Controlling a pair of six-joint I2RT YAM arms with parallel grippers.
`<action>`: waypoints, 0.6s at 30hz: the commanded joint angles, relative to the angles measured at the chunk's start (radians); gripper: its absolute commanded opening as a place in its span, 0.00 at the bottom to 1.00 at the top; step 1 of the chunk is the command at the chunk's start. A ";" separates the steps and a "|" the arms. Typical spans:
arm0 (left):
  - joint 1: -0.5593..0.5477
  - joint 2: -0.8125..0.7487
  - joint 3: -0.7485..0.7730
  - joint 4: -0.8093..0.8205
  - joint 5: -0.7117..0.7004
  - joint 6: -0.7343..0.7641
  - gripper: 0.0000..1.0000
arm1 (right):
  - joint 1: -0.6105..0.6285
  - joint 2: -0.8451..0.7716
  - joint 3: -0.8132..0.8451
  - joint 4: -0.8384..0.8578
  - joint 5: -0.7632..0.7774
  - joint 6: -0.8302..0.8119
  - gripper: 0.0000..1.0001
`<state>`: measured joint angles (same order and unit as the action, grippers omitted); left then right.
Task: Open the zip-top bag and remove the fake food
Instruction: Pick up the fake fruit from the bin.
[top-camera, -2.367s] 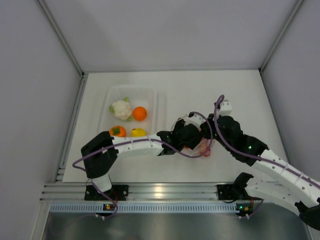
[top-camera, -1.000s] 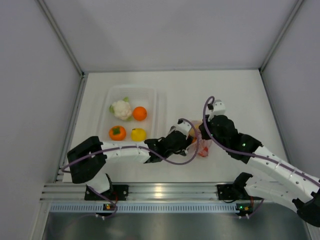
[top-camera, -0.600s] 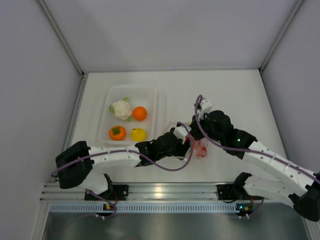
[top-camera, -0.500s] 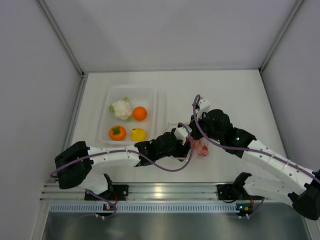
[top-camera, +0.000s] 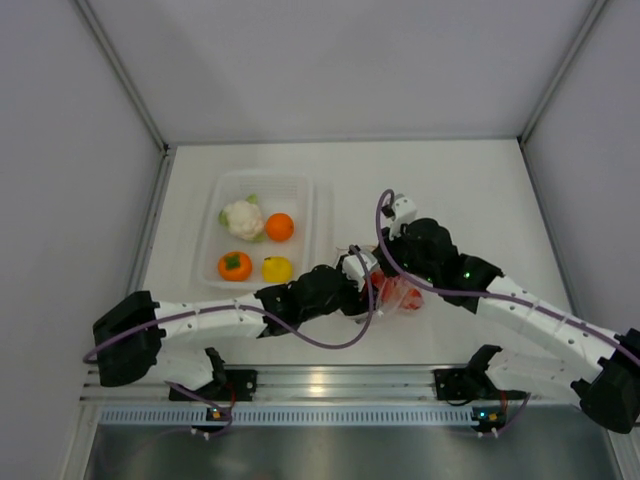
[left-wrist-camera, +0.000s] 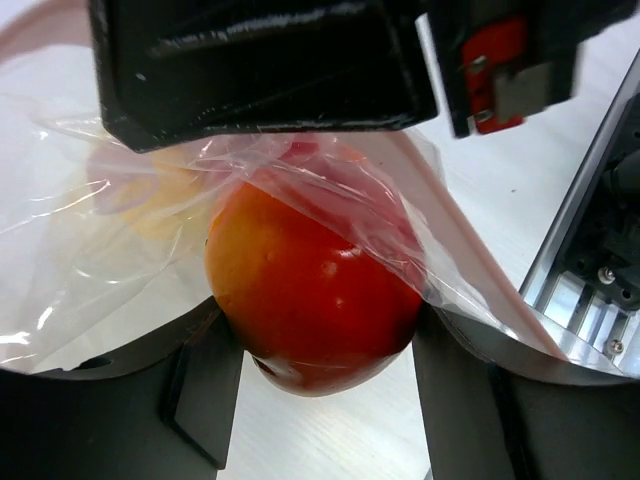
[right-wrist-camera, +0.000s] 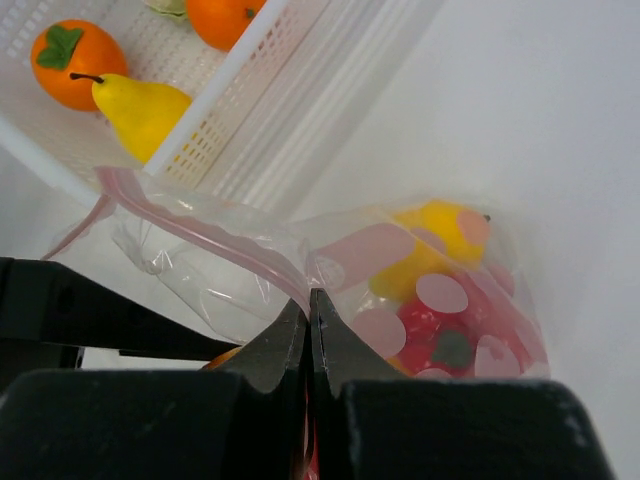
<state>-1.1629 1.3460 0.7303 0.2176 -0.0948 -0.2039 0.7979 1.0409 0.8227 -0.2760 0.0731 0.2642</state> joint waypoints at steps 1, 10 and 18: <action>-0.006 -0.059 -0.020 0.129 -0.006 0.029 0.00 | 0.009 -0.015 -0.019 0.049 0.060 0.018 0.00; -0.006 -0.142 -0.057 0.227 -0.388 -0.164 0.00 | 0.004 -0.036 -0.074 0.008 0.312 0.113 0.00; -0.006 -0.127 -0.015 0.163 -0.431 -0.325 0.00 | 0.004 -0.124 -0.117 0.041 0.363 0.121 0.00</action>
<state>-1.1759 1.2495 0.6796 0.3473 -0.4171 -0.4305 0.8112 0.9508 0.7368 -0.2459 0.2985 0.3866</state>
